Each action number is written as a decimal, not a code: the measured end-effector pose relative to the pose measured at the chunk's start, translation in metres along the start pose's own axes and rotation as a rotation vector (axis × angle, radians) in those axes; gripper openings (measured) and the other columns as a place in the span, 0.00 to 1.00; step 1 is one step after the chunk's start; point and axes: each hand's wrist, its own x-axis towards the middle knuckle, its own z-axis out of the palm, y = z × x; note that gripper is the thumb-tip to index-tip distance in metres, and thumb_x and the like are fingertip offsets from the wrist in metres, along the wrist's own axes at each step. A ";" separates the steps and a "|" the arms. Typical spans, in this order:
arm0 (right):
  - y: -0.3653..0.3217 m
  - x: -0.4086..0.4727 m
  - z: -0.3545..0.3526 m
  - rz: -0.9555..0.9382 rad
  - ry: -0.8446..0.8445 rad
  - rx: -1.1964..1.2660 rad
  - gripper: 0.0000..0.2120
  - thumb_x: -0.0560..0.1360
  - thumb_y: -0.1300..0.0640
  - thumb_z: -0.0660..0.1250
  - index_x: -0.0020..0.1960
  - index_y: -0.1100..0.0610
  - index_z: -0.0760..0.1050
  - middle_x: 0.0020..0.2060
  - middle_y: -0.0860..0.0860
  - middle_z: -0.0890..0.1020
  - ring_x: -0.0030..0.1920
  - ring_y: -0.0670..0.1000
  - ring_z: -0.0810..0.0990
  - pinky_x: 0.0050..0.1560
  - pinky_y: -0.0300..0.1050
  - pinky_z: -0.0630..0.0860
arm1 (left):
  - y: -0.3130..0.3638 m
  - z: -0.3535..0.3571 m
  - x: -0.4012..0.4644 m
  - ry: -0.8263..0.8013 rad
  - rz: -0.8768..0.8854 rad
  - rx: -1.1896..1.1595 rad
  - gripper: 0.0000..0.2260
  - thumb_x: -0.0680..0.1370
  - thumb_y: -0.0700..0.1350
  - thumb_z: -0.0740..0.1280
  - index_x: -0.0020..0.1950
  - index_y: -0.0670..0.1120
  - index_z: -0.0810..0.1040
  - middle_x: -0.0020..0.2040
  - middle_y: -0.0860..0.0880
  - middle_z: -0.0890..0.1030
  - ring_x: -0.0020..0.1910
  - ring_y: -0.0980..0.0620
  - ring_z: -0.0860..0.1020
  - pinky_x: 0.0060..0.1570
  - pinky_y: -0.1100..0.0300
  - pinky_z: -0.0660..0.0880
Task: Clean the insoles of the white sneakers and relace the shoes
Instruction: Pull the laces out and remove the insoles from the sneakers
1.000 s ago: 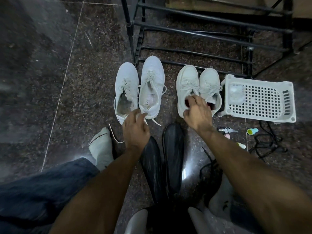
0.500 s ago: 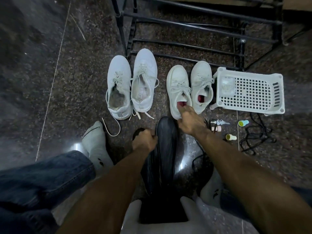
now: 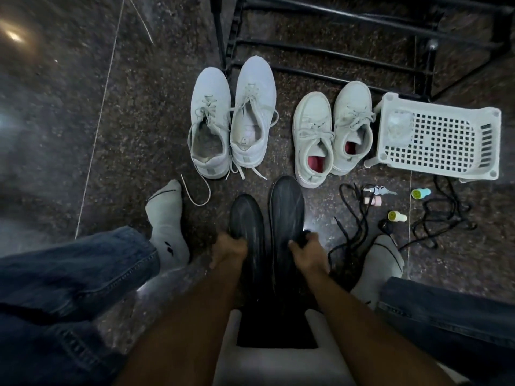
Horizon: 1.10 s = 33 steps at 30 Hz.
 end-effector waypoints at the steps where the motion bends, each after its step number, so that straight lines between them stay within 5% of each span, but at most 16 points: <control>1: 0.002 0.001 0.005 0.017 -0.058 0.007 0.21 0.76 0.49 0.67 0.65 0.55 0.68 0.58 0.57 0.80 0.58 0.60 0.78 0.55 0.49 0.74 | -0.001 -0.004 0.004 -0.038 -0.008 0.019 0.22 0.75 0.50 0.68 0.65 0.42 0.75 0.64 0.39 0.77 0.63 0.39 0.75 0.62 0.48 0.73; 7: -0.019 0.004 0.012 -0.038 -0.191 -0.099 0.11 0.72 0.57 0.66 0.54 0.52 0.76 0.52 0.54 0.82 0.54 0.58 0.79 0.48 0.43 0.73 | 0.005 -0.041 0.021 0.021 0.015 -0.005 0.10 0.75 0.46 0.68 0.49 0.39 0.80 0.56 0.37 0.80 0.56 0.38 0.79 0.54 0.53 0.74; 12: -0.043 0.002 0.019 -0.109 -0.219 -0.067 0.10 0.70 0.56 0.67 0.51 0.49 0.74 0.52 0.53 0.81 0.53 0.57 0.80 0.53 0.48 0.77 | 0.012 -0.065 0.041 0.103 -0.043 -0.018 0.19 0.72 0.47 0.68 0.58 0.37 0.78 0.58 0.37 0.80 0.58 0.35 0.78 0.57 0.49 0.75; 14: -0.052 0.001 0.009 -0.153 -0.051 -0.080 0.13 0.72 0.55 0.66 0.56 0.49 0.74 0.54 0.52 0.79 0.54 0.58 0.79 0.52 0.48 0.75 | 0.016 -0.065 0.040 0.104 -0.037 -0.032 0.18 0.73 0.46 0.68 0.58 0.37 0.78 0.57 0.37 0.80 0.57 0.36 0.78 0.57 0.49 0.74; 17: -0.066 0.002 -0.024 -0.491 0.411 -0.111 0.14 0.72 0.59 0.66 0.58 0.55 0.75 0.56 0.55 0.75 0.54 0.59 0.76 0.49 0.52 0.75 | 0.023 -0.060 0.028 0.210 0.056 -0.066 0.17 0.73 0.44 0.67 0.60 0.39 0.77 0.58 0.37 0.78 0.58 0.35 0.76 0.58 0.46 0.74; 20: -0.084 0.019 -0.069 -0.681 0.629 -0.330 0.25 0.70 0.59 0.66 0.67 0.56 0.70 0.65 0.56 0.71 0.64 0.57 0.70 0.59 0.55 0.71 | 0.033 -0.049 0.015 0.301 0.203 -0.121 0.15 0.71 0.45 0.66 0.56 0.44 0.80 0.55 0.40 0.79 0.55 0.38 0.78 0.55 0.46 0.76; 25: -0.105 0.045 -0.114 -0.457 0.164 -0.614 0.20 0.75 0.57 0.64 0.67 0.57 0.70 0.64 0.55 0.73 0.67 0.58 0.68 0.64 0.56 0.70 | 0.061 -0.037 -0.010 0.235 0.397 -0.151 0.11 0.74 0.42 0.66 0.55 0.47 0.82 0.55 0.43 0.81 0.55 0.41 0.79 0.55 0.53 0.74; 33: -0.048 -0.021 -0.060 -0.457 0.076 -0.691 0.12 0.74 0.53 0.63 0.55 0.54 0.79 0.54 0.55 0.81 0.58 0.58 0.76 0.55 0.49 0.75 | 0.070 -0.021 -0.030 0.052 0.534 -0.042 0.07 0.75 0.45 0.67 0.51 0.53 0.82 0.50 0.47 0.84 0.52 0.43 0.81 0.51 0.54 0.77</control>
